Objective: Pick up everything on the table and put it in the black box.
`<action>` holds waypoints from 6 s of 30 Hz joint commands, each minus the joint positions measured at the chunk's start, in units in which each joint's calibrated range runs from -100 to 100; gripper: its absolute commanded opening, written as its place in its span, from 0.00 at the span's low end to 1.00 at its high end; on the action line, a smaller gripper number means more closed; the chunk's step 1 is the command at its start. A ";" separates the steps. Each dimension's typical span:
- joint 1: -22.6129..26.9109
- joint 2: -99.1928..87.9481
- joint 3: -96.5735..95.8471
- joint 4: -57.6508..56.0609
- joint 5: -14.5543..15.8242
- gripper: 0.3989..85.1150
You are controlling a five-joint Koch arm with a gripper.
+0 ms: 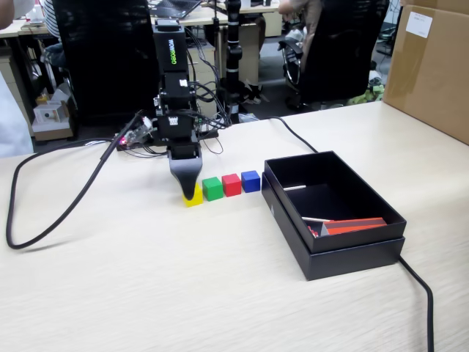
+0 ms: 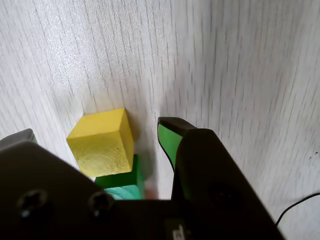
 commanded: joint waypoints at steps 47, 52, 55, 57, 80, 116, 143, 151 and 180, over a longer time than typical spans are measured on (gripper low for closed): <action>19.83 39.83 74.99 -8.81 0.83 0.11; 21.25 54.63 80.34 -9.50 2.00 0.11; 21.59 60.71 84.96 -12.70 2.78 0.11; 21.64 63.58 86.69 -13.91 3.03 0.12; 8.79 -10.54 36.46 -20.91 0.73 0.55; 8.30 10.80 7.45 -3.11 4.88 0.38; 14.70 18.49 64.02 -13.39 3.32 0.16; 17.83 39.03 78.80 -14.95 3.52 0.16; 17.83 20.67 67.83 -19.53 5.81 0.48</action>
